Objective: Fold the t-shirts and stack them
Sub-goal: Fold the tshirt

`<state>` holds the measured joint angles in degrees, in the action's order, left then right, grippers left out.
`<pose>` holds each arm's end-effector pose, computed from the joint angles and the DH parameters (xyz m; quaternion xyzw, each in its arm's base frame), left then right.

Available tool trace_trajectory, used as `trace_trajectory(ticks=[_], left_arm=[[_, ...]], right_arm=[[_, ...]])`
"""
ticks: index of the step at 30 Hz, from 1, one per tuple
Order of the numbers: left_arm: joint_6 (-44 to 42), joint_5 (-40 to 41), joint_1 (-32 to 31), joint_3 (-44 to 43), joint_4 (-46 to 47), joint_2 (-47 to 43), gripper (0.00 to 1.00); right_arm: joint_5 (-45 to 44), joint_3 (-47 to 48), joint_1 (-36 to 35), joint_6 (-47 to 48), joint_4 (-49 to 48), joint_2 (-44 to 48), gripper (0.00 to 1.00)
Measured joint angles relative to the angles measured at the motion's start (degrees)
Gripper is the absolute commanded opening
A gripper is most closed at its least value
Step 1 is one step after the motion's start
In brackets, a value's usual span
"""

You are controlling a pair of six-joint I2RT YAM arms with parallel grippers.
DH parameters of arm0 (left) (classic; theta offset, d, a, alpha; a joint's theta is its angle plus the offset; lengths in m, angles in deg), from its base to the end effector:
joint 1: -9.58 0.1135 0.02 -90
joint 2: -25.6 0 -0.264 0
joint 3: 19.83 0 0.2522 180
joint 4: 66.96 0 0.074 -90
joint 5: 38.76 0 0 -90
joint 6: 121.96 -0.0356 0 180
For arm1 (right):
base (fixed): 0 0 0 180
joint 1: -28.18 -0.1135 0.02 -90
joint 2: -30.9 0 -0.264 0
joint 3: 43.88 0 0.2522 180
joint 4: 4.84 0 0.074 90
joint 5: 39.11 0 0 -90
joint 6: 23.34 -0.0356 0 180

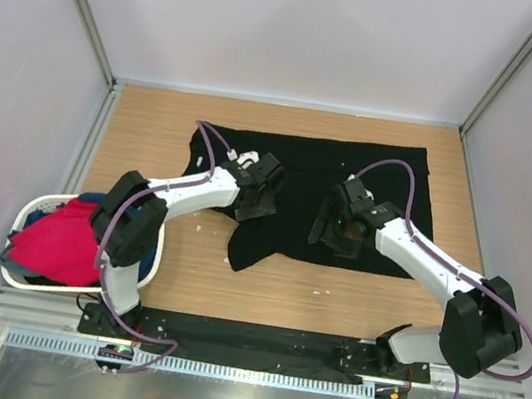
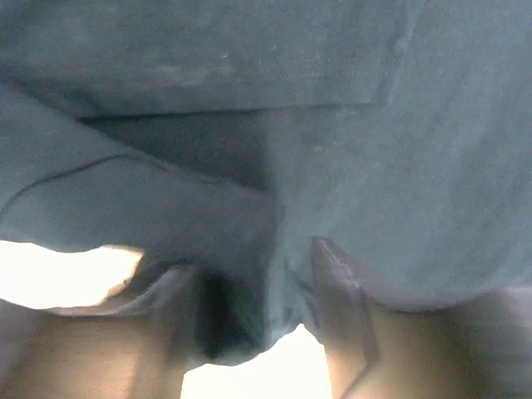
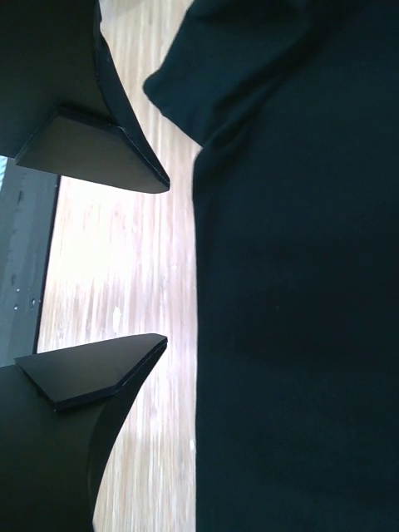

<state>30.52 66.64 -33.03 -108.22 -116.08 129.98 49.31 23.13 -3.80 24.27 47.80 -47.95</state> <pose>0.2814 -0.2460 0.2015 -0.1954 0.9482 -0.0900 0.2337 0.2236 0.1385 0.2219 0.0915 0.9709 0.1228 0.1841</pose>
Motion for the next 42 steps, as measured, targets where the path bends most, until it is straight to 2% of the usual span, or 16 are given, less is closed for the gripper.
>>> trace_trajectory(ticks=[3,8,12,14,17,20,23,25,26,28,29,30,35,40,41,42], left_arm=[[-4.0,-2.2,0.4,-1.4,0.7,2.6,0.78],[-9.0,-4.7,0.3,1.0,1.4,-0.3,0.91],[-8.7,-5.9,0.3,13.2,1.8,-14.4,0.95],[-7.1,-6.3,0.2,20.5,2.6,-23.1,0.95],[-4.0,-6.6,-0.7,28.3,4.1,-30.8,0.92],[-1.3,-6.6,-2.4,32.9,6.6,-30.7,0.84],[0.3,-5.9,-3.6,34.2,8.5,-27.8,0.62],[0.9,-5.0,-3.8,34.2,10.4,-25.8,0.54],[1.6,-4.5,-3.8,34.2,11.5,-24.5,0.45],[2.3,-3.9,-3.8,33.9,12.6,-22.2,0.33],[2.9,-3.7,-3.8,33.2,12.7,-21.3,0.1],[3.5,-3.4,-3.8,32.7,13.5,-20.6,0.0],[7.7,-1.0,-5.8,27.4,7.7,-18.3,0.0],[13.2,4.1,-15.9,15.8,-2.3,-18.9,0.03],[13.8,4.6,-17.8,13.4,-3.8,-18.8,0.23],[14.1,4.9,-19.7,10.8,-5.6,-18.5,0.37]], right_arm=[[-0.2,0.0,1.0,0.2,0.2,0.1,0.75],[0.0,0.0,1.0,0.7,0.3,0.1,0.75],[0.3,0.0,1.0,1.9,0.6,0.2,0.75],[0.4,0.1,1.0,2.4,0.7,0.1,0.74],[0.5,0.8,1.0,3.3,1.1,-0.1,0.73],[1.4,1.4,1.0,3.8,1.1,-0.7,0.73],[1.9,1.6,1.0,4.3,1.1,-1.0,0.73],[2.0,1.6,1.0,4.6,1.2,-1.0,0.73],[2.0,1.6,1.0,4.6,1.2,-1.0,0.73],[2.0,1.6,1.0,4.7,1.4,-1.0,0.73],[2.0,1.6,1.0,4.7,1.5,-1.0,0.73],[2.0,1.6,1.0,4.7,1.6,-1.0,0.73],[1.8,1.6,1.0,4.7,2.1,-1.0,0.74],[1.1,1.6,1.0,4.6,2.8,-1.0,0.74],[1.1,1.6,1.0,4.6,3.0,-1.0,0.75],[1.0,1.6,1.0,4.5,3.1,-1.0,0.77]])
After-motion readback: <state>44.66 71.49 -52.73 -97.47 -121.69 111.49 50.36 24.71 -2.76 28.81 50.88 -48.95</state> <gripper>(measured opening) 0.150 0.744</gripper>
